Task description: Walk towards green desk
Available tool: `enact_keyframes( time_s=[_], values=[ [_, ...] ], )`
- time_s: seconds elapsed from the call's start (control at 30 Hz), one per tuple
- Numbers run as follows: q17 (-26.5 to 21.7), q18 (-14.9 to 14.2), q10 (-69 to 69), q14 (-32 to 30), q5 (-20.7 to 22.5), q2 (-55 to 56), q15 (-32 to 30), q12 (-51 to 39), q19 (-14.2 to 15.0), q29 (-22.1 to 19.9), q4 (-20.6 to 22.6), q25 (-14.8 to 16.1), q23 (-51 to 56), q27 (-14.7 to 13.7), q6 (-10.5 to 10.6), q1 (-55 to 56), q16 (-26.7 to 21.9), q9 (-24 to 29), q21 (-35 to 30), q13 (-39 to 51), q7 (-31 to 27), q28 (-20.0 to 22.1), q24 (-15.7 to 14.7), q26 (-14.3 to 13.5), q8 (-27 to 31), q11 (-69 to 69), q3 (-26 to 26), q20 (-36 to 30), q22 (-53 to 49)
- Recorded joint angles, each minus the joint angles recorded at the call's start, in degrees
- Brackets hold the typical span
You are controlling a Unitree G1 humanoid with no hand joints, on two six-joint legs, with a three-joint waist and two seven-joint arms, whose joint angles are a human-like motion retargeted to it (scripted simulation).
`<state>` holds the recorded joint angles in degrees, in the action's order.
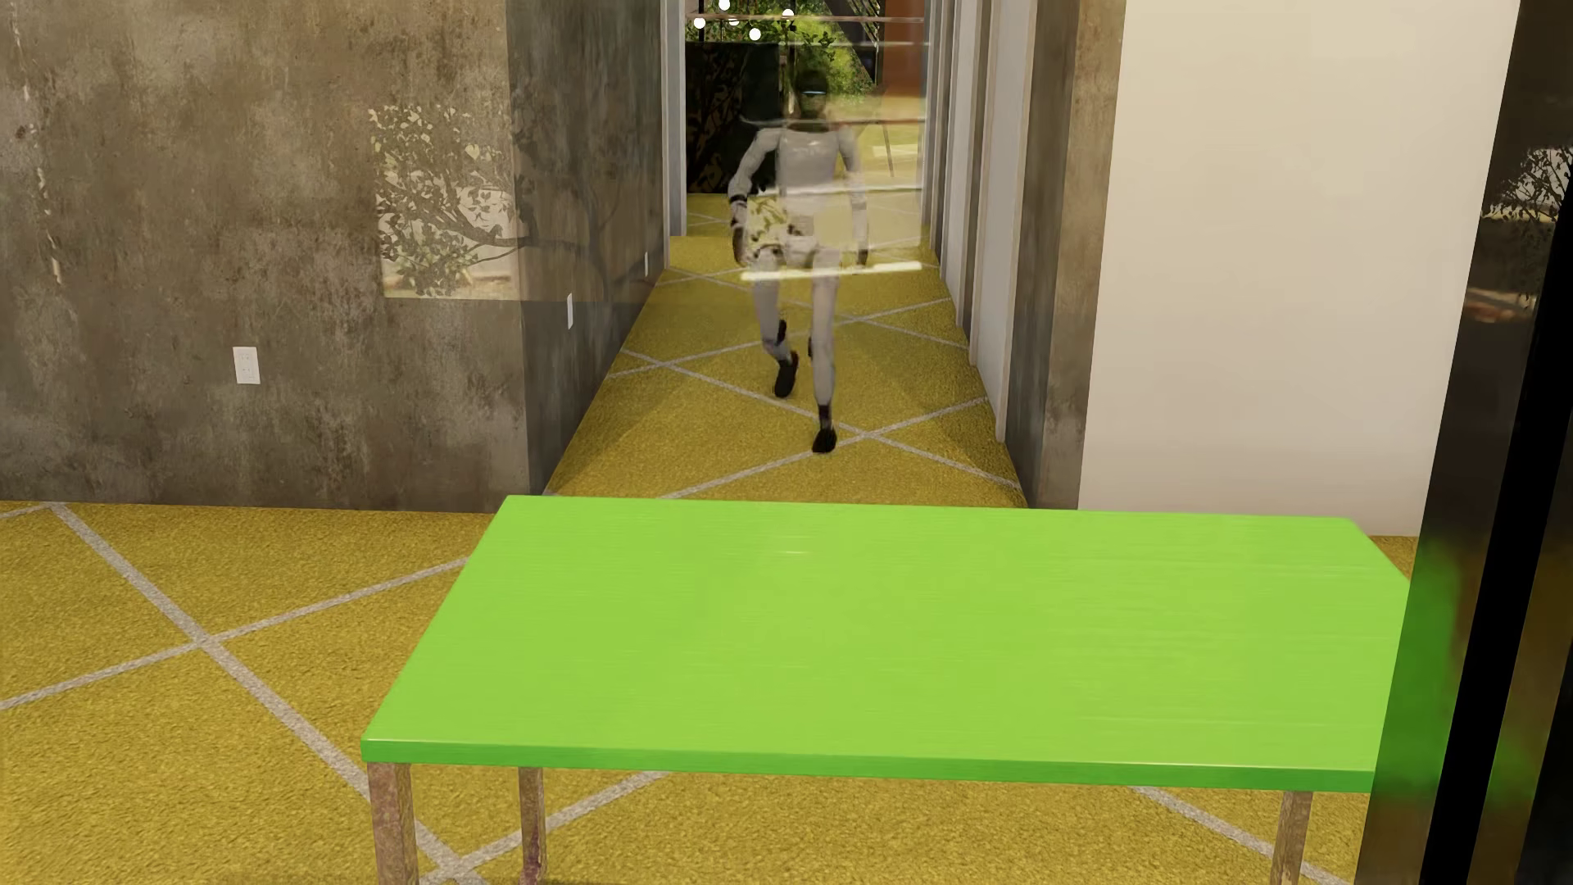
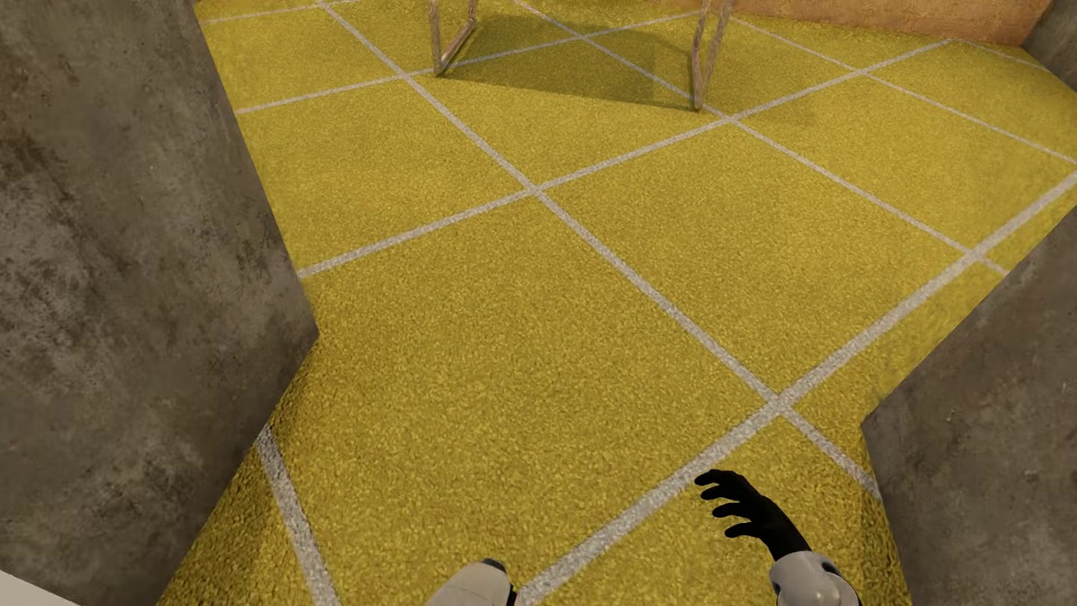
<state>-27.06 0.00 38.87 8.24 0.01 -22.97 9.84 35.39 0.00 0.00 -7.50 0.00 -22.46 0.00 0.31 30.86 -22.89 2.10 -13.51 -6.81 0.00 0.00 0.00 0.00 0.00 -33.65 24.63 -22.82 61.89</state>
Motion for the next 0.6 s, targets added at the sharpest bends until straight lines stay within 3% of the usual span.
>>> enact_keyframes(
  time_s=[0.03, 0.07, 0.1, 0.17, 0.23, 0.27, 0.3, 0.33, 0.4, 0.43, 0.47, 0.53, 0.57, 0.6],
  values=[
    [1.2, 0.0, 7.0, -1.1, -1.9, 2.4, -9.3, -0.7, 0.0, 0.0, 2.5, 0.0, -2.0, 0.0, -1.8, 1.1, -0.1, -0.4, -0.5, -1.3, 0.0, 0.0, 0.0, 0.0, 0.0, -8.9, -0.9, -0.1, 1.6],
    [2.2, 0.0, 11.3, 2.0, -3.1, 5.3, -17.9, -2.4, 0.0, 0.0, 5.3, 0.0, -5.2, 0.0, -2.6, -2.0, -0.1, 0.8, -2.8, -2.8, 0.0, 0.0, 0.0, 0.0, 0.0, -20.0, -2.6, -1.1, 2.8],
    [2.9, 0.0, 11.6, 4.9, -2.4, 10.5, -20.9, -4.2, 0.0, 0.0, 6.8, 0.0, -9.1, 0.0, -1.9, -6.8, 0.5, 1.6, -7.1, -3.7, 0.0, 0.0, 0.0, 0.0, 0.0, -32.1, -4.8, -1.5, 1.3],
    [4.7, 0.0, 6.2, 5.9, 0.2, 22.4, -16.0, -7.8, 0.0, 0.0, 8.9, 0.0, -19.4, 0.0, 0.0, -18.0, 1.9, 2.7, -15.5, -4.9, 0.0, 0.0, 0.0, 0.0, 0.0, -44.2, -12.1, -0.5, -6.5],
    [6.3, 0.0, -1.0, 5.1, 3.4, 32.1, -19.7, -11.6, 0.0, 0.0, 8.7, 0.0, -26.9, 0.0, 2.7, -29.6, 2.8, 3.5, -18.8, -10.4, 0.0, 0.0, 0.0, 0.0, 0.0, -35.2, -19.9, 2.6, -17.8],
    [5.6, 0.0, -3.7, 4.6, 4.5, 36.3, -24.2, -14.1, 0.0, 0.0, 7.7, 0.0, -29.9, 0.0, 3.9, -34.2, 2.8, 3.4, -24.8, -12.2, 0.0, 0.0, 0.0, 0.0, 0.0, -24.3, -23.3, 3.3, -23.3],
    [5.5, 0.0, -5.9, 4.9, 4.7, 39.2, -25.8, -16.3, 0.0, 0.0, 6.8, 0.0, -31.6, 0.0, 4.5, -38.5, 2.6, 3.5, -26.8, -14.9, 0.0, 0.0, 0.0, 0.0, 0.0, -12.3, -26.6, 5.0, -29.1],
    [5.4, 0.0, -7.6, 6.2, 4.3, 41.3, -19.8, -18.4, 0.0, 0.0, 6.1, 0.0, -33.0, 0.0, 4.7, -42.6, 2.2, 3.2, -28.5, -17.4, 0.0, 0.0, 0.0, 0.0, 0.0, -1.7, -29.1, 7.1, -34.2],
    [4.6, 0.0, -7.9, 8.6, 1.9, 45.7, 6.9, -22.9, 0.0, 0.0, 4.9, 0.0, -33.6, 0.0, 4.1, -47.5, 0.9, 2.3, -31.1, -21.4, 0.0, 0.0, 0.0, 0.0, 0.0, 6.6, -34.4, 10.3, -40.6],
    [4.2, 0.0, -7.4, 8.3, 1.2, 47.0, 10.6, -23.9, 0.0, 0.0, 3.8, 0.0, -33.7, 0.0, 4.1, -50.1, 0.5, 2.3, -31.2, -22.9, 0.0, 0.0, 0.0, 0.0, 0.0, 6.0, -37.0, 12.2, -42.3],
    [3.8, 0.0, -6.1, 5.7, 1.5, 48.1, 5.4, -23.7, 0.0, 0.0, 2.9, 0.0, -34.4, 0.0, 4.1, -52.7, 0.5, 2.3, -32.1, -24.0, 0.0, 0.0, 0.0, 0.0, 0.0, 5.4, -39.0, 13.8, -42.6],
    [4.1, 0.0, 4.2, -7.8, 5.9, 49.9, -16.2, -21.2, 0.0, 0.0, -0.9, 0.0, -35.9, 0.0, 6.2, -52.0, 1.2, 0.6, -30.5, -25.7, 0.0, 0.0, 0.0, 0.0, 0.0, 1.1, -39.2, 14.7, -39.5],
    [4.3, 0.0, 14.0, -15.7, 8.6, 49.4, -21.2, -20.2, 0.0, 0.0, -2.8, 0.0, -36.9, 0.0, 7.7, -48.8, 2.1, 0.7, -30.8, -25.2, 0.0, 0.0, 0.0, 0.0, 0.0, -3.3, -37.7, 13.0, -35.4],
    [4.5, 0.0, 24.3, -18.3, 11.0, 46.3, -21.2, -19.6, 0.0, 0.0, -3.8, 0.0, -37.2, 0.0, 8.4, -44.4, 2.9, 1.8, -30.1, -23.5, 0.0, 0.0, 0.0, 0.0, 0.0, -5.7, -36.3, 10.4, -30.1]
  ],
)
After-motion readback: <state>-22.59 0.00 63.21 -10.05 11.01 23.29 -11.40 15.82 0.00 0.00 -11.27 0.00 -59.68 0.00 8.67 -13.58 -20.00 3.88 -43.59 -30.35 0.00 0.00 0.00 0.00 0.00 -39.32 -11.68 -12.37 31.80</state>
